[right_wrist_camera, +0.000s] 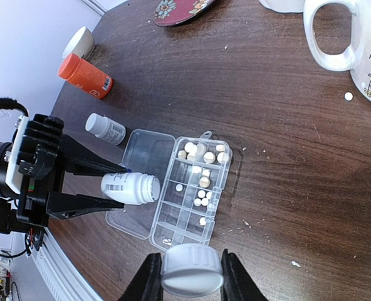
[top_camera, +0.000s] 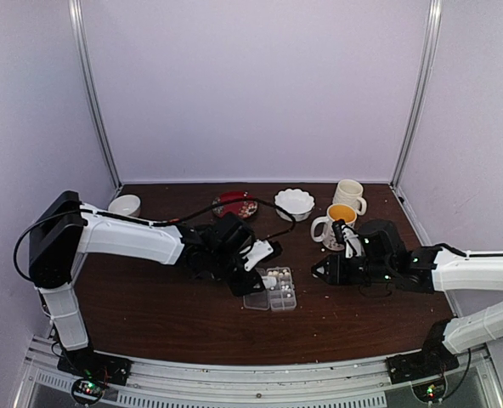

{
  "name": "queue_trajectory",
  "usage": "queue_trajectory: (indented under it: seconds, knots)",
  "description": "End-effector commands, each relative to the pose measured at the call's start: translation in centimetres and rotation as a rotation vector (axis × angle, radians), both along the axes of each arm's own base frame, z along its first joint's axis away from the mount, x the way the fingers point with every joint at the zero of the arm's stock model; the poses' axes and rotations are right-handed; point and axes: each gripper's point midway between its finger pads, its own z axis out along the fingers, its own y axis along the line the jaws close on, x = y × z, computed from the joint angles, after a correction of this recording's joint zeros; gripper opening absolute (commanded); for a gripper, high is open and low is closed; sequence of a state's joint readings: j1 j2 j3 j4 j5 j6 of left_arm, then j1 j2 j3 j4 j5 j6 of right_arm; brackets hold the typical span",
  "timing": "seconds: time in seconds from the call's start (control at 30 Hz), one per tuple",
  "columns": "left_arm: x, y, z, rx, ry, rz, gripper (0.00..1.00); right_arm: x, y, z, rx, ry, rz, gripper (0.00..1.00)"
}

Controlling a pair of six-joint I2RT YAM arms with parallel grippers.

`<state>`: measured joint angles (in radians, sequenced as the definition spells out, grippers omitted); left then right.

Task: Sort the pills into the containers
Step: Pour the pill into the compartment of the pill container.

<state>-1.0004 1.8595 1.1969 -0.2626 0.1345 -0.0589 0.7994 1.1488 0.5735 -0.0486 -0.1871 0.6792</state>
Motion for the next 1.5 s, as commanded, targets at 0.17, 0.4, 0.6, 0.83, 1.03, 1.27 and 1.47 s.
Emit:
queue_trajectory:
  seconds: [0.17,0.4,0.6,0.83,1.03,1.27,1.47]
  knots:
    - [0.5,-1.2,0.5,-0.059,0.000,-0.010,0.00,0.4,0.0,0.7,0.016,-0.020,-0.007,0.00]
    - [0.2,-0.8,0.2,-0.012,0.029,-0.016,0.00,0.3,0.1,0.6,0.020,-0.016,-0.004,0.00]
    - [-0.1,-0.8,1.2,-0.036,0.031,-0.015,0.00,0.3,-0.1,0.5,0.018,-0.014,-0.007,0.00]
    - [0.2,-1.1,-0.8,0.002,0.039,-0.019,0.00,0.3,0.3,0.5,0.025,-0.011,0.003,0.00]
    - [0.0,-1.0,0.0,0.002,0.019,-0.013,0.00,0.4,0.1,0.6,0.014,-0.016,-0.001,0.00]
    - [0.0,-0.5,-0.6,0.044,0.024,-0.013,0.00,0.5,0.3,0.7,0.017,-0.016,0.002,0.00]
    - [0.1,-1.0,0.9,-0.016,-0.015,-0.006,0.00,0.5,0.3,0.8,0.016,-0.014,0.006,0.00]
